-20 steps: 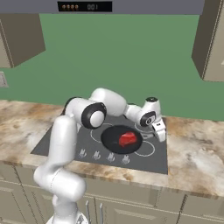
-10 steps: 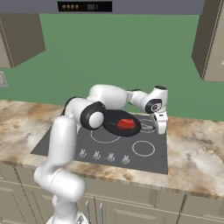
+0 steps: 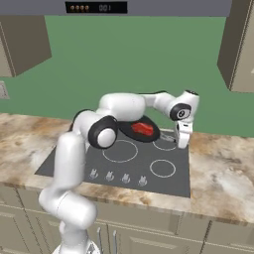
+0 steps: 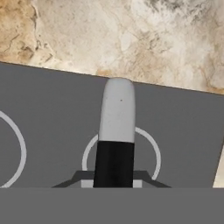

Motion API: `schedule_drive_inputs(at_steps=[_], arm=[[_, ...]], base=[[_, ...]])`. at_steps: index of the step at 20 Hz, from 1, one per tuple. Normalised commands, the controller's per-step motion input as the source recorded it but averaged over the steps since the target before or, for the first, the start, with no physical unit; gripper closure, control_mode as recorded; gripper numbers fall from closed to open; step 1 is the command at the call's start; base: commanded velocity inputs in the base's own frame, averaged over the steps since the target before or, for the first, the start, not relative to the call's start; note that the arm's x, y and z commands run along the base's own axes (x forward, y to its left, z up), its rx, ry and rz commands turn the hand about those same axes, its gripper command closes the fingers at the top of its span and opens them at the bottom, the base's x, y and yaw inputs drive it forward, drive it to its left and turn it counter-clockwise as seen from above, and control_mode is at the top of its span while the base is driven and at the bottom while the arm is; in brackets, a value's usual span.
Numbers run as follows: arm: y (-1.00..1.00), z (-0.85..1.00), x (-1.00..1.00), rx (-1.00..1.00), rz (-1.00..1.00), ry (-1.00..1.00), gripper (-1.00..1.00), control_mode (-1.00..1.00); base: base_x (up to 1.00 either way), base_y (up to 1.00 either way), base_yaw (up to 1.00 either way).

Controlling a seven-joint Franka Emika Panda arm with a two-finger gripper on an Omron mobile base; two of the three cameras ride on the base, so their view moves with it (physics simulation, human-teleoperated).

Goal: Pick up the pan with the steak in it and place it on the dining table. Then place the steak on the plate.

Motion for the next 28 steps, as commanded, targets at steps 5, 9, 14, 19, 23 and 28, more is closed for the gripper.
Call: schedule_drive_inputs(at_steps=[5, 9, 14, 19, 23, 28], arm=[[0.58, -0.14, -0.93, -0.12, -0.02, -0.26, 1.0, -1.0], [0.63, -0.27, -0.94, -0.19, 0.0, -0.24, 1.0, -1.0], [0.67, -0.15, -0.72, -0.19, 0.0, -0.23, 1.0, -1.0], [0.34, 0.16, 0.03, -0.08, -0.11, -0.08, 1.0, -1.0], [0.12, 0.01, 0.17, -0.03, -0.28, 0.0, 1.0, -1.0], [0.03, 0.0, 0.07, -0.01, -0.29, 0.0, 1.0, -1.0]], base=[[0.0, 0.0, 0.0], [0.0, 0.0, 0.0], [0.0, 0.0, 0.0], [0.0, 0.0, 0.0], [0.0, 0.0, 0.0], [0.0, 0.0, 0.0]])
